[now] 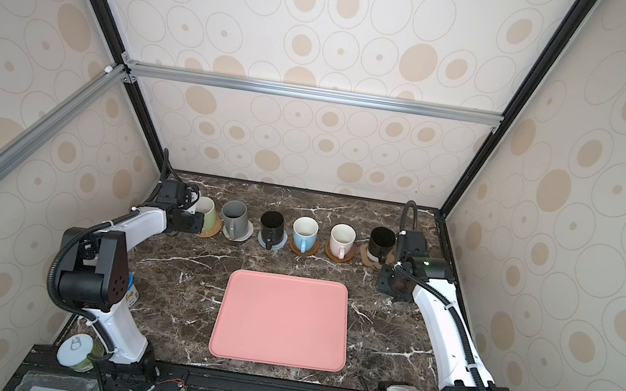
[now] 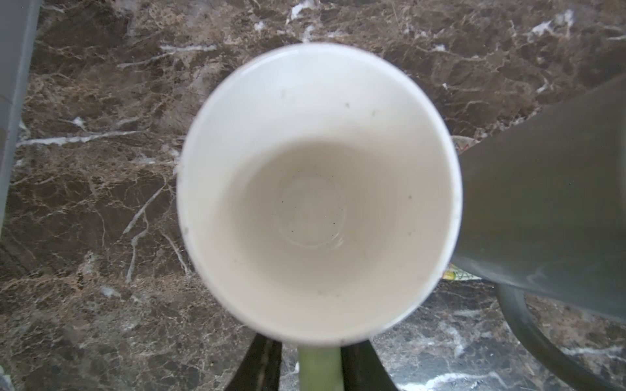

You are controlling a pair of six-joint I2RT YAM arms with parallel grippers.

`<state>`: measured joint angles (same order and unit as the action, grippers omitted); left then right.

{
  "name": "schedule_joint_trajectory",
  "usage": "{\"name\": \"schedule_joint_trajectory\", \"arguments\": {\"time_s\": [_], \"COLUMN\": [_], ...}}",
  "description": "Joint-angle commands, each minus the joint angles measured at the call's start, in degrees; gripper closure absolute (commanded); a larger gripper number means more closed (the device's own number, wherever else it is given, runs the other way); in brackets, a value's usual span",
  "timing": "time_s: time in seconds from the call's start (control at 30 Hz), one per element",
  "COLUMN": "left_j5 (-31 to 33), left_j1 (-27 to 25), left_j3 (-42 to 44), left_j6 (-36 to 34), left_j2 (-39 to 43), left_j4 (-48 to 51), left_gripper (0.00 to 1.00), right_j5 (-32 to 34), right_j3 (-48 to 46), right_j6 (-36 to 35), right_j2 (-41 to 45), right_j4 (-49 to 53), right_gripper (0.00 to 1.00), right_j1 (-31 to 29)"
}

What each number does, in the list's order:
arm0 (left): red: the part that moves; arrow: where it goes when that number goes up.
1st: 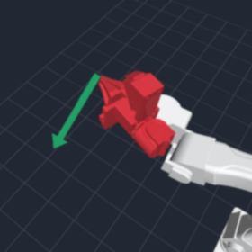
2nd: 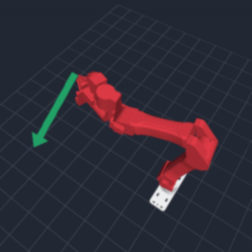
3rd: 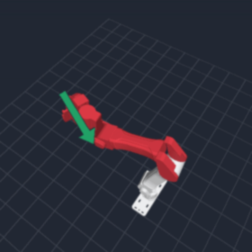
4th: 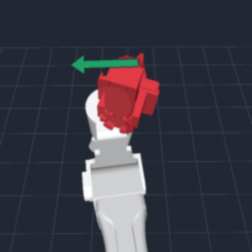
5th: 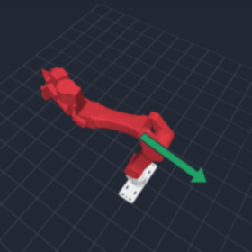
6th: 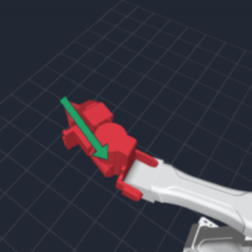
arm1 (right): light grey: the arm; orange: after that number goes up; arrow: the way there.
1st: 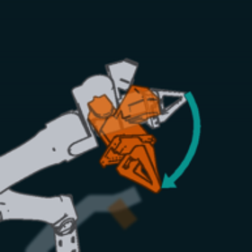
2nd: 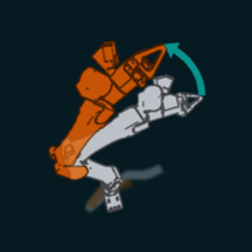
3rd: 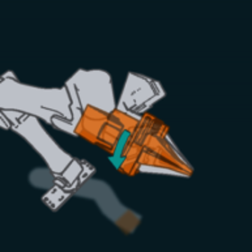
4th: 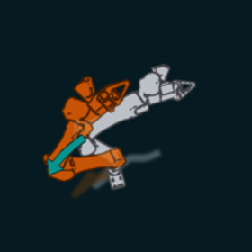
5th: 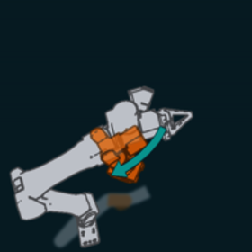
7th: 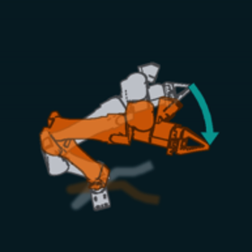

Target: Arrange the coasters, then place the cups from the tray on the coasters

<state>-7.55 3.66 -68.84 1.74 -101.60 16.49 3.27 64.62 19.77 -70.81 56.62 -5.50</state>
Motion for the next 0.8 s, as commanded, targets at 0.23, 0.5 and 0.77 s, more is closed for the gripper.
{"name": "schedule_joint_trajectory", "arguments": {"time_s": [0.23, 0.5, 0.77], "left_j5": [1.0, -1.0, -4.0], "left_j1": [0.6, 0.6, 0.6], "left_j3": [0.3, 6.3, 13.9], "left_j6": [-1.0, 1.9, 5.5], "left_j2": [3.6, 10.5, 19.9], "left_j4": [-0.9, -4.2, -10.9], "left_gripper": [0.49, 0.38, 0.27], "right_j5": [1.4, 3.0, 4.4], "right_j3": [-0.9, -1.2, -4.4], "right_j6": [0.5, -0.3, -1.9], "right_j2": [1.9, 2.9, 6.1], "right_j4": [1.3, -0.5, -8.7], "right_gripper": [0.57, 0.57, 0.55], "right_j1": [0.3, 0.4, 0.4]}}
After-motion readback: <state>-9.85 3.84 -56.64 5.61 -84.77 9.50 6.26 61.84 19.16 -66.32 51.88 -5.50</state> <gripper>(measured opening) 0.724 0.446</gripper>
